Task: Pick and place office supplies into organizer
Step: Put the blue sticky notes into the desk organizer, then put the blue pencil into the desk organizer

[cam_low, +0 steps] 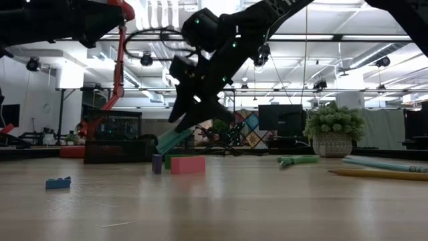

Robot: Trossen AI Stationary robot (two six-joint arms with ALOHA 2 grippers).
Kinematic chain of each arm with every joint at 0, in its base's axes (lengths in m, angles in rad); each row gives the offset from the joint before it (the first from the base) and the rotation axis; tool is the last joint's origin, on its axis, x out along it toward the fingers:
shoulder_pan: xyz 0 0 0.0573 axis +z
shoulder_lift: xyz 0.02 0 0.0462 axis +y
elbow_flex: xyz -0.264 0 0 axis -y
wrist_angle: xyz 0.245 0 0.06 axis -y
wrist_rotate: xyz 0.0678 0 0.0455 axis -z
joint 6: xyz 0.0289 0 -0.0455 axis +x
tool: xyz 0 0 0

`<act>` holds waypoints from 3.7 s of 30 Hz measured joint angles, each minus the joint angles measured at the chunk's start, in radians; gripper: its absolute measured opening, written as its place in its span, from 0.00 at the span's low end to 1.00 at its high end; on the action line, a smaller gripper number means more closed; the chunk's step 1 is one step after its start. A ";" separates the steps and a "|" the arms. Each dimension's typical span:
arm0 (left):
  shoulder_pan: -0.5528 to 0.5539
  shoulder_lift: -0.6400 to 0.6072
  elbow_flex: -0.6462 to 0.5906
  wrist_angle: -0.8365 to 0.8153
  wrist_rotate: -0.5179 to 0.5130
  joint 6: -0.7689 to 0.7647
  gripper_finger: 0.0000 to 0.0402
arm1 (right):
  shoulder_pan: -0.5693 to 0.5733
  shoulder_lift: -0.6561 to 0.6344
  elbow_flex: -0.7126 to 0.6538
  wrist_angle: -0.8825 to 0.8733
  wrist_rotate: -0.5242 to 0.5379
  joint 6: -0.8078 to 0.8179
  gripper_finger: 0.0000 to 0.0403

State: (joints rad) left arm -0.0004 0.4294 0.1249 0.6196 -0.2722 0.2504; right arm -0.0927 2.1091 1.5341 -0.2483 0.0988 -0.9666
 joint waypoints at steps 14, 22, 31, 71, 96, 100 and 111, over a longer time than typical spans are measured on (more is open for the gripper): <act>0.000 0.001 0.000 0.000 -0.003 0.000 0.49 | -0.017 0.022 -0.001 0.008 0.033 -0.011 0.37; 0.000 0.002 0.000 0.000 -0.003 0.000 0.49 | -0.017 0.022 -0.001 0.040 0.034 0.014 0.33; 0.000 0.001 0.000 0.000 -0.003 0.000 0.49 | -0.012 0.014 0.018 0.066 0.117 0.184 0.33; 0.000 0.004 -0.001 0.000 -0.022 0.000 0.49 | 0.041 -0.081 0.031 -0.509 0.103 0.898 0.19; 0.000 0.003 -0.001 0.000 -0.021 0.000 0.49 | 0.084 -0.309 -0.276 -0.544 0.114 1.271 0.22; 0.000 0.002 -0.001 0.000 -0.021 0.000 0.49 | 0.084 -0.372 -0.354 -0.536 0.113 1.390 0.21; 0.000 0.002 -0.001 0.000 -0.022 0.000 0.49 | 0.094 -0.533 -0.512 -0.537 0.112 1.703 0.19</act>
State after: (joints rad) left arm -0.0006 0.4313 0.1238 0.6197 -0.2937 0.2504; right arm 0.0009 1.5761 1.0222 -0.7852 0.2104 0.7360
